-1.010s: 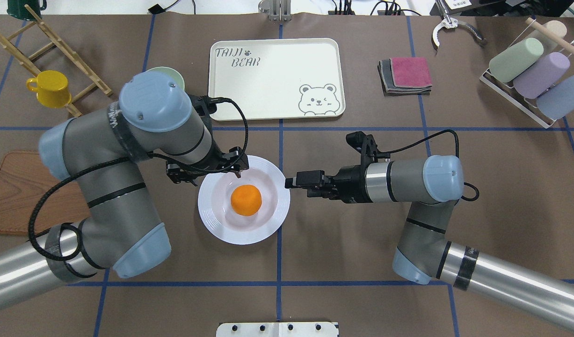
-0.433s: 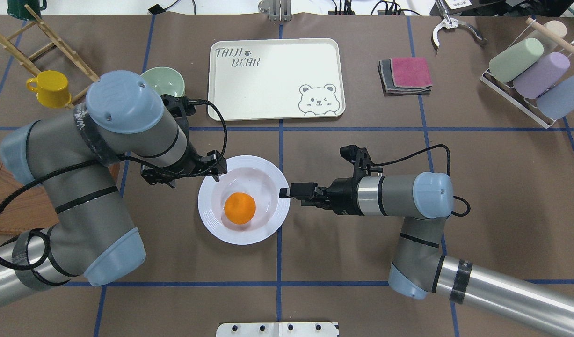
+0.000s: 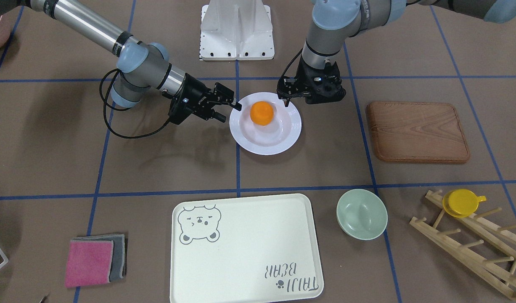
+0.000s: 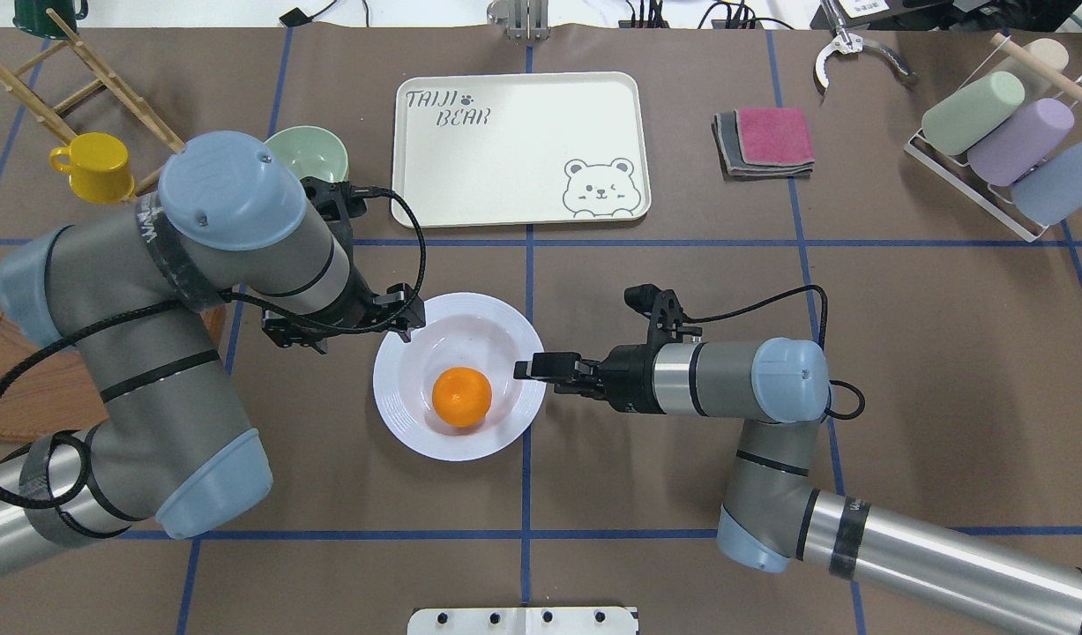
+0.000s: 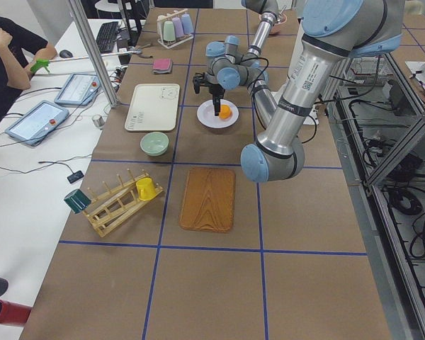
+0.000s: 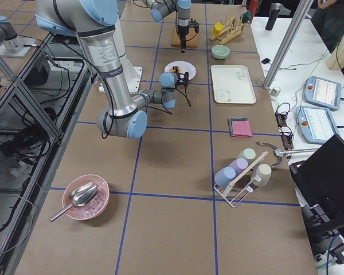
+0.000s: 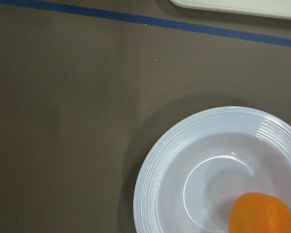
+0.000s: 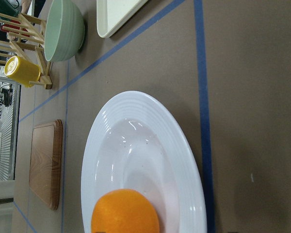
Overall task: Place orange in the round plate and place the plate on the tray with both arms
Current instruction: 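Release the orange on the plate and grip the plate rims with both grippers, then lift the white plate with both grippers and carry it toward the cream tray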
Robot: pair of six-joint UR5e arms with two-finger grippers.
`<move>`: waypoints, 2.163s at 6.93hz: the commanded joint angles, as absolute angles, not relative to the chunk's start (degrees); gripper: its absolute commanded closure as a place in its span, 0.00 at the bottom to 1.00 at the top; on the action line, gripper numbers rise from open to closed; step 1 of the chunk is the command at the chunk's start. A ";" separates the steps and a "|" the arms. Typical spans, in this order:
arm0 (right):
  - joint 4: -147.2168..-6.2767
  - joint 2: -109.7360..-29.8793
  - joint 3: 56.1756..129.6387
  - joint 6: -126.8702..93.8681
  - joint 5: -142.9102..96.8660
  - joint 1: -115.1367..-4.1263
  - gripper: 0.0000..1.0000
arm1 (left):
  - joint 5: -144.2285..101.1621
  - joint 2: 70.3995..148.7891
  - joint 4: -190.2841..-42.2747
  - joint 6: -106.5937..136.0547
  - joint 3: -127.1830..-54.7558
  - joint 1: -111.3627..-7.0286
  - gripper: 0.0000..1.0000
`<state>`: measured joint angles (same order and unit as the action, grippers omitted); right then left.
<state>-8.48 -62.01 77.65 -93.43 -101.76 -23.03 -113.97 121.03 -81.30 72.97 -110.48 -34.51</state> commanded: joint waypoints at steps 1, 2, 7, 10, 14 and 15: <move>-8.70 -59.60 75.42 -93.43 -100.03 -22.85 0.17 | -114.08 121.03 -81.30 72.95 -110.48 -34.54 0.02; -8.70 -59.50 75.15 -93.43 -99.76 -22.85 0.17 | -114.08 121.03 -81.30 72.95 -110.48 -34.54 0.02; -8.53 -58.11 75.85 -93.69 -99.32 -23.20 0.56 | -114.17 120.85 -81.30 72.25 -111.00 -34.89 0.02; -8.70 -58.01 75.85 -93.43 -99.23 -23.20 0.94 | -114.26 120.50 -81.04 69.79 -112.41 -35.94 0.02; -8.35 -58.18 78.91 -94.91 -99.23 -24.77 1.00 | -114.35 120.23 -79.47 69.26 -114.07 -37.70 0.02; -8.26 -58.44 80.58 -98.49 -98.71 -26.61 1.00 | -114.35 118.67 -76.76 64.21 -116.78 -38.92 0.02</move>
